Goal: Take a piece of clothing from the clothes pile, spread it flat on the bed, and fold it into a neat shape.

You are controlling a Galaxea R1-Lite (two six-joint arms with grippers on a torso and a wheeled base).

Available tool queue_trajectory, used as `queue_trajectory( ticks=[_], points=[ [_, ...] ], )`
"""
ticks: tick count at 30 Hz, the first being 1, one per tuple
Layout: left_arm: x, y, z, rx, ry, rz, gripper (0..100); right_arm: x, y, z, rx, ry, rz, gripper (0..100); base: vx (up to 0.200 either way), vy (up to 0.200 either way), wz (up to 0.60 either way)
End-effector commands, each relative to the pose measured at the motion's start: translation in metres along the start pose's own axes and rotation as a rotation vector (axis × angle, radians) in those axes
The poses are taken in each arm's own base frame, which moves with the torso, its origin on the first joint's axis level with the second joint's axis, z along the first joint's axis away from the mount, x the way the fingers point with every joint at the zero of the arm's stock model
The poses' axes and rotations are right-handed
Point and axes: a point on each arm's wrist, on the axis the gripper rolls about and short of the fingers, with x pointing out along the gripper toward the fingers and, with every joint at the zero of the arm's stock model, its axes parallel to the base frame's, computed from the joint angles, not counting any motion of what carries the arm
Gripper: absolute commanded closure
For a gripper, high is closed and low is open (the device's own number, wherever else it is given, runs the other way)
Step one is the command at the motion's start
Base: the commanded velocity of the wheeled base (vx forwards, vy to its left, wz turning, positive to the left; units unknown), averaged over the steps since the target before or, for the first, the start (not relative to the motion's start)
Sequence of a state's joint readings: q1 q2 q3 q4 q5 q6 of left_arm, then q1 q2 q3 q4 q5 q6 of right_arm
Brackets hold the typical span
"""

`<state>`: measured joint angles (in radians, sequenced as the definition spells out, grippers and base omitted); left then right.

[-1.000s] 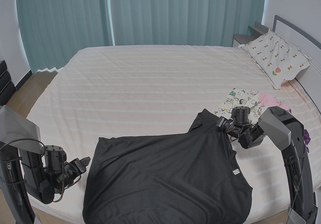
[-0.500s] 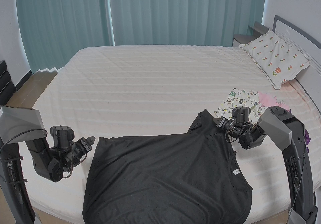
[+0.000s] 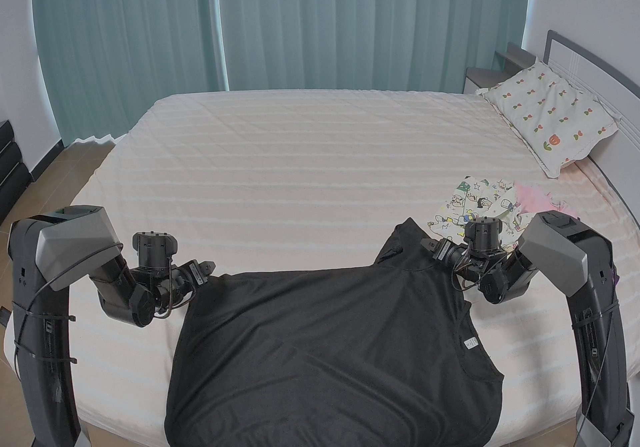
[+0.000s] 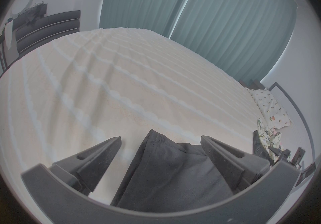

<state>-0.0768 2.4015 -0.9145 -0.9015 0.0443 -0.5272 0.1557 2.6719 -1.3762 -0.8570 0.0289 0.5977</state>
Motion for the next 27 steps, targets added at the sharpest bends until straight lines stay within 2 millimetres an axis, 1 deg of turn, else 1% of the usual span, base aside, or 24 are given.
queue_trajectory(
  ticks=[1,11,16,17,19,24,27],
  points=[
    [0.023,0.005,-0.011,0.013,0.024,0.009,0,-0.003,0.002,0.002,0.0,0.0,0.003,0,0.0,0.0,0.0],
    [0.038,0.001,-0.009,0.015,0.02,-0.007,0,-0.002,0.0,0.001,0.002,0.001,0.001,0,0.0,0.0,0.0],
    [0.045,-0.007,-0.006,0.019,0.026,-0.017,0,-0.001,0.0,0.001,0.002,0.001,0.001,0,0.0,0.0,0.0],
    [0.045,-0.007,-0.006,0.019,0.026,-0.017,100,-0.001,0.0,0.001,0.002,0.001,0.001,0,0.0,0.0,0.0],
    [0.049,-0.011,-0.005,0.018,0.017,-0.03,100,0.0,0.0,0.001,0.004,0.001,0.002,0,0.0,0.0,0.0],
    [0.051,-0.01,-0.006,0.015,0.016,-0.027,100,0.002,-0.002,-0.004,0.002,0.016,0.001,0,0.0,0.0,0.0],
    [0.051,-0.009,-0.004,0.011,0.001,-0.02,100,0.003,-0.002,-0.003,0.002,0.016,0.007,0,0.0,0.0,0.0]
  ],
)
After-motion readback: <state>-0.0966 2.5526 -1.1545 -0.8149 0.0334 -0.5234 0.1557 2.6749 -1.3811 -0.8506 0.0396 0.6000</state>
